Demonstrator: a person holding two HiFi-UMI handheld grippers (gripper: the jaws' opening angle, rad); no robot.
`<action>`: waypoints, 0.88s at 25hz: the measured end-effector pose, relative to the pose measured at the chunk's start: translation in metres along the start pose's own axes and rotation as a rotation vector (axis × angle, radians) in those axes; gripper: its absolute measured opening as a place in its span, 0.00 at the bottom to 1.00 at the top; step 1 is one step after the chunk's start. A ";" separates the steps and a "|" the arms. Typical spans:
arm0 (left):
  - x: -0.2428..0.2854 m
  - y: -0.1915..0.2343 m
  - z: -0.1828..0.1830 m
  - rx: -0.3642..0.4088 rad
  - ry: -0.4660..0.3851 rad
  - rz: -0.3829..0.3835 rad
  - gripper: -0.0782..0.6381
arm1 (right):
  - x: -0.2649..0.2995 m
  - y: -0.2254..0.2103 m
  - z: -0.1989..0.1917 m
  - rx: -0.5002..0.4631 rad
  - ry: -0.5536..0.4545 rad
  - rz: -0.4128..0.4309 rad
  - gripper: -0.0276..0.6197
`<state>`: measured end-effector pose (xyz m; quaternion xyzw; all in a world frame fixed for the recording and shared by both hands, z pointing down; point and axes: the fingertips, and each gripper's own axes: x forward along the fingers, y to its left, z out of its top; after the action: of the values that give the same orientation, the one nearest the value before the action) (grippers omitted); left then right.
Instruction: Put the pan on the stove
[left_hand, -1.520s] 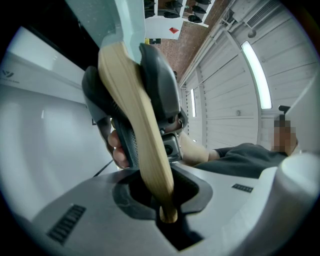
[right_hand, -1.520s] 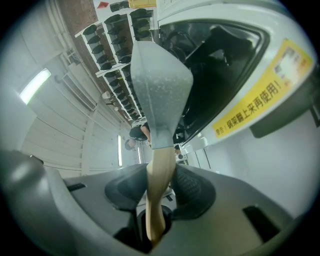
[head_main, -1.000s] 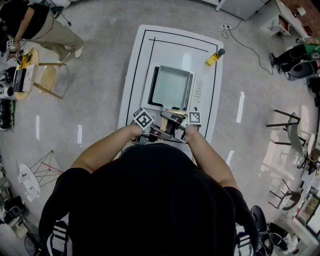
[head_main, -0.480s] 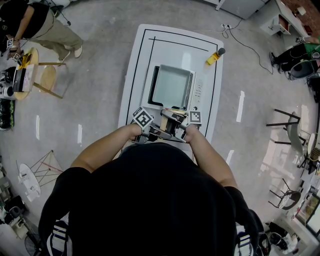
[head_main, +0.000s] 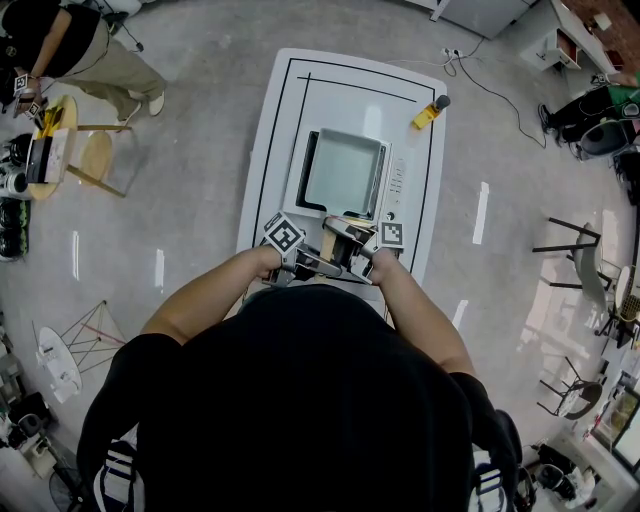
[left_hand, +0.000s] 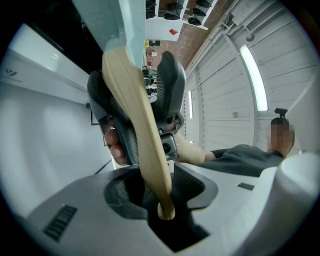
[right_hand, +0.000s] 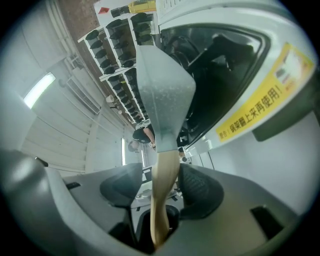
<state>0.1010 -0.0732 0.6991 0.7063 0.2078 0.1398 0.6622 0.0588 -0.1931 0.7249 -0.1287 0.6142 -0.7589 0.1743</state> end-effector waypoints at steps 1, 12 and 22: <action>-0.002 0.001 0.001 0.002 -0.005 0.003 0.34 | -0.001 -0.001 0.001 -0.001 -0.003 -0.002 0.39; -0.019 0.005 0.001 0.033 -0.040 0.044 0.34 | -0.015 -0.006 0.007 -0.036 -0.037 -0.045 0.39; -0.046 0.010 0.002 0.064 -0.104 0.113 0.35 | -0.039 -0.006 0.010 -0.094 -0.054 -0.117 0.39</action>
<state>0.0628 -0.0970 0.7126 0.7440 0.1371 0.1334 0.6402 0.0974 -0.1841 0.7340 -0.1929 0.6357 -0.7343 0.1398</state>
